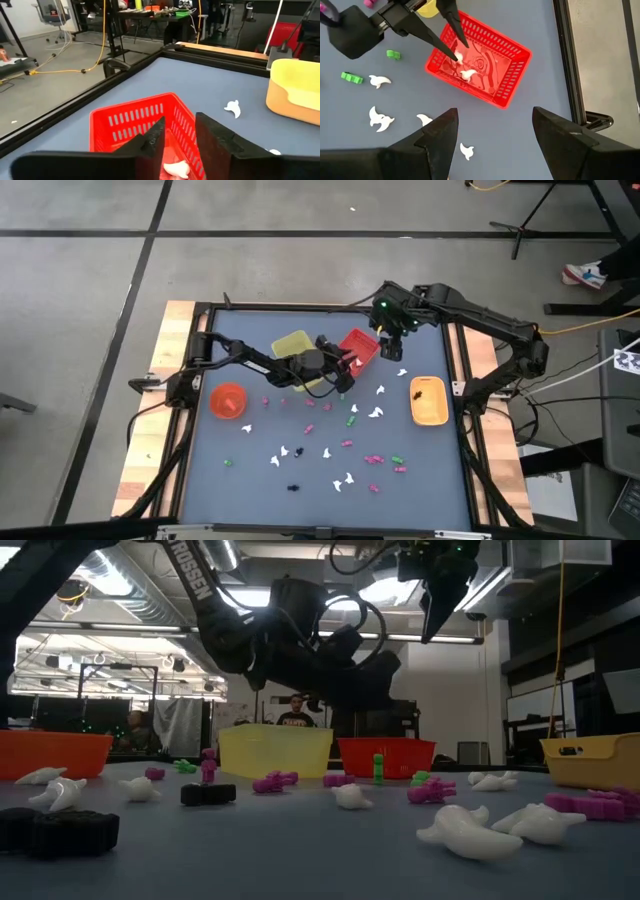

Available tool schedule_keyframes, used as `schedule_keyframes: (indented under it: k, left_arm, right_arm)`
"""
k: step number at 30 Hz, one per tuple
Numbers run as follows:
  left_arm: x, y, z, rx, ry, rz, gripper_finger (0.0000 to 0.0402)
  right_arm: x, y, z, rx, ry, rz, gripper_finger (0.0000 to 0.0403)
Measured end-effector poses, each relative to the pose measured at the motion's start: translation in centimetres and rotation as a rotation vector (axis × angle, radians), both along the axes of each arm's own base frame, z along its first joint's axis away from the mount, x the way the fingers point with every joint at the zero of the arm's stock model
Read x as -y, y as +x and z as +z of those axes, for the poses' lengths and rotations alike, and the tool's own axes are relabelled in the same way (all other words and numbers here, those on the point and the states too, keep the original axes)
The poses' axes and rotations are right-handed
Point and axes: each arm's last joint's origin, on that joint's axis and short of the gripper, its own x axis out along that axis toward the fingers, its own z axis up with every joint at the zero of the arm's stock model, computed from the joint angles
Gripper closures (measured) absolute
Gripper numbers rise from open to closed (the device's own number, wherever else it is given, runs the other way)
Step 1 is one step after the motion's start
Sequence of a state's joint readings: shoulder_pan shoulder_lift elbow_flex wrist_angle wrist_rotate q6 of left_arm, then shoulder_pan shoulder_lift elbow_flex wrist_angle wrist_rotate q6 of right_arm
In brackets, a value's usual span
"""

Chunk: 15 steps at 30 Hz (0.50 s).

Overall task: Sort Halloween decoration
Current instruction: Put the white ghost toy into the red bin

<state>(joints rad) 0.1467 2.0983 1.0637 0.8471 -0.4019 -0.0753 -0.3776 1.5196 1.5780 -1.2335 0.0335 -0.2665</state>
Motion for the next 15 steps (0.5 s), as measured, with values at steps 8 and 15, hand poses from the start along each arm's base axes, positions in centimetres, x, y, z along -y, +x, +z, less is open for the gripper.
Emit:
schedule_keyframes:
  k: [8, 15]
  left_arm:
    - [-0.1, 0.0, 0.0, 0.000, -0.001, 0.002, 0.0250]
    - [-0.1, 0.0, 0.0, 0.000, -0.001, 0.002, 0.0241]
  right_arm:
    - [-1.7, 0.5, 0.0, -0.010, 0.003, 0.064, 0.0150]
    - [-3.6, 0.3, -0.3, -0.087, 0.025, 0.136, 0.0150]
